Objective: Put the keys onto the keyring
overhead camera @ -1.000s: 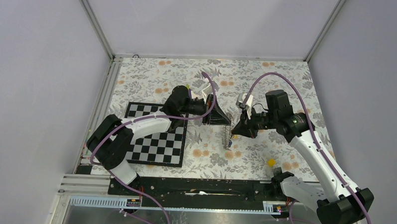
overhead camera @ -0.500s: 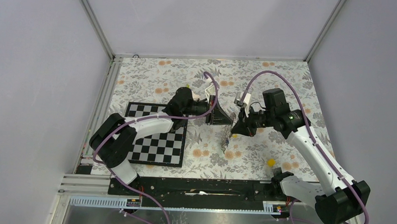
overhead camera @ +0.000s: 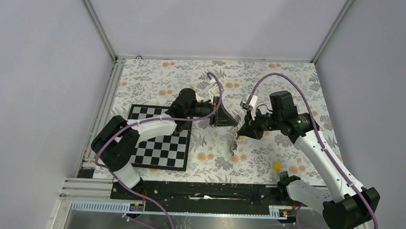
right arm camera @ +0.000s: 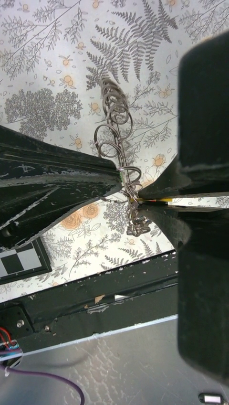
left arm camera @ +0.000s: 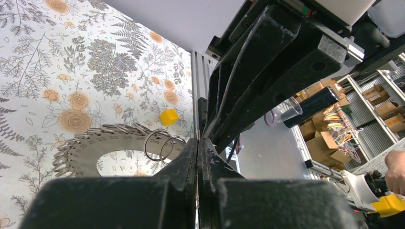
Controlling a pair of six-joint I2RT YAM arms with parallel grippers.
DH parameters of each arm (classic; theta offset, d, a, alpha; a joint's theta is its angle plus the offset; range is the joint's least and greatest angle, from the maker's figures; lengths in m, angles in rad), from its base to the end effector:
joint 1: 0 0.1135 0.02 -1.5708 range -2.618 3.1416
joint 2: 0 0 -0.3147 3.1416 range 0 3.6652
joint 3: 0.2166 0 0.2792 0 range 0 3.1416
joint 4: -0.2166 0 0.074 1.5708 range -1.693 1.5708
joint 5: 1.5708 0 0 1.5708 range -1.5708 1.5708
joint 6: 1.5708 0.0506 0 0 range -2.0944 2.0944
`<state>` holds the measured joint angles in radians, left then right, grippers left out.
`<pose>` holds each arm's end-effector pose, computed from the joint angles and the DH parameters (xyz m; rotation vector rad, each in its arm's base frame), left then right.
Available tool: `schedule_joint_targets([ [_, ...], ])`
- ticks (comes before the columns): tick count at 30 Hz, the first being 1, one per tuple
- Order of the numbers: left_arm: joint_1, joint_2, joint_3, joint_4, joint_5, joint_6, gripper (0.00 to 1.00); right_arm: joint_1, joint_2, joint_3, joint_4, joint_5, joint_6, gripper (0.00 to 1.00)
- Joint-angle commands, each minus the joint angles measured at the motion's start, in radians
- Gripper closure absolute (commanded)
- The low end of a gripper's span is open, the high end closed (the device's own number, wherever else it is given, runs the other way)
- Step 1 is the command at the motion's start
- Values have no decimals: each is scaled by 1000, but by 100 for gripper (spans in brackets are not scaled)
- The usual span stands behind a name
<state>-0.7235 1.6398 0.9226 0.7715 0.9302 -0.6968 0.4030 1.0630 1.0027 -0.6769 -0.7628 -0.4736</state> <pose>0.2660 -0.2891 0.2991 0.8901 1.6271 -1.7517 0.1929 0.1203 0.3576 -1.2637 1.7927 0.8318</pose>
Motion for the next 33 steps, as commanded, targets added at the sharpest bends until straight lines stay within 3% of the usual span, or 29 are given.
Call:
schedule_joint_targets([
  [1,12,-38,49,12,26,71,100,-1,-28,8,-36,37,-37,100],
  [10,12,-55,62,-93,66,193,100,-1,-27,25,-67,62,-56,100],
  [22,6,-48,71,-135,68,225,100,-1,-26,33,-80,129,-53,100],
  [33,-48,-33,103,-225,92,302,100,1,1,34,-6,86,-1,100],
])
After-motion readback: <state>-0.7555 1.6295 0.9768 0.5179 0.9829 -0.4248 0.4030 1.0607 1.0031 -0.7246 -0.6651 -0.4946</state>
